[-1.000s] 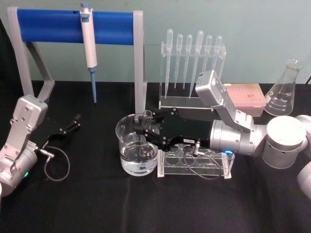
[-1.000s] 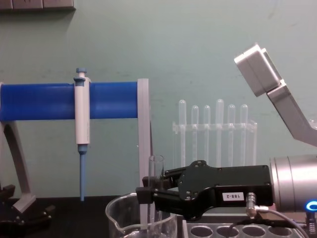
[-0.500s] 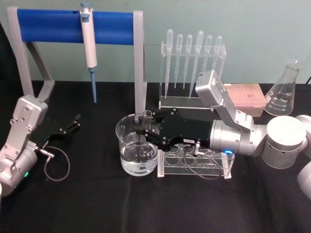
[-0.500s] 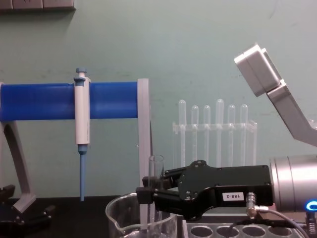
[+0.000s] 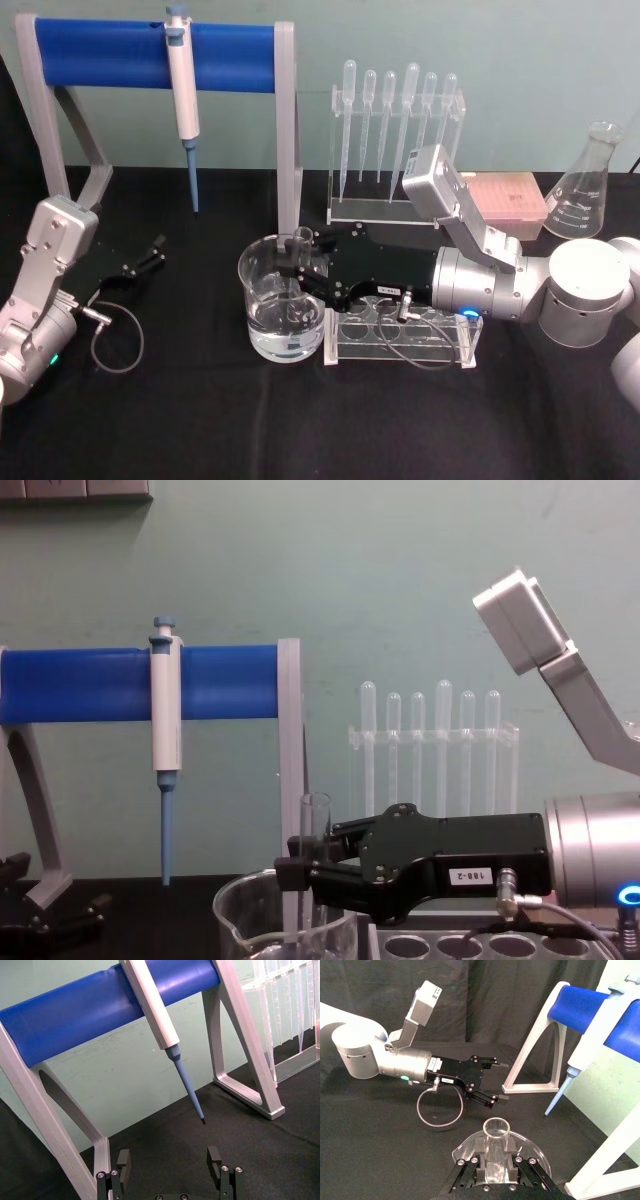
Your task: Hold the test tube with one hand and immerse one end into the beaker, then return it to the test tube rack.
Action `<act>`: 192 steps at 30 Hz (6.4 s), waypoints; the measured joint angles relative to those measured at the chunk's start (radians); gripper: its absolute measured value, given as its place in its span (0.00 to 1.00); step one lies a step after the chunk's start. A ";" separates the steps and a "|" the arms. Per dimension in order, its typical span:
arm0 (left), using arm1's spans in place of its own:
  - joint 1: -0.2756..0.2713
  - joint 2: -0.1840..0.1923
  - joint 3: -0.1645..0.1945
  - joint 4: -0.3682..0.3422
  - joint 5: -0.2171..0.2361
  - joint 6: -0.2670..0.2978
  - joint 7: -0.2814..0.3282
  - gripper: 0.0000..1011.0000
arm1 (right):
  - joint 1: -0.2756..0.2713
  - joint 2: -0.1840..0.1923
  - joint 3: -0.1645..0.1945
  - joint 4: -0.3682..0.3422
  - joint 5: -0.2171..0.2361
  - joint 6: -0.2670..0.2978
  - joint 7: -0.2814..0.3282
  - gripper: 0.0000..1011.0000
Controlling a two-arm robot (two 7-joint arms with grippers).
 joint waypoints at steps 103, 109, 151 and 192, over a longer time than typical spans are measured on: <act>0.000 0.000 0.000 0.000 0.000 0.000 0.000 0.99 | 0.000 0.000 0.000 0.000 0.000 0.000 0.000 0.24; 0.000 0.000 0.000 0.000 0.000 0.000 0.000 0.99 | 0.000 0.000 0.000 0.000 0.000 0.000 0.000 0.24; 0.000 0.000 0.000 0.000 0.000 0.000 0.000 0.99 | -0.039 0.235 0.175 -0.311 0.199 0.063 0.011 0.24; 0.000 0.000 0.000 0.000 0.000 0.000 0.000 0.99 | -0.222 0.322 0.220 -0.301 0.169 -0.072 0.045 0.24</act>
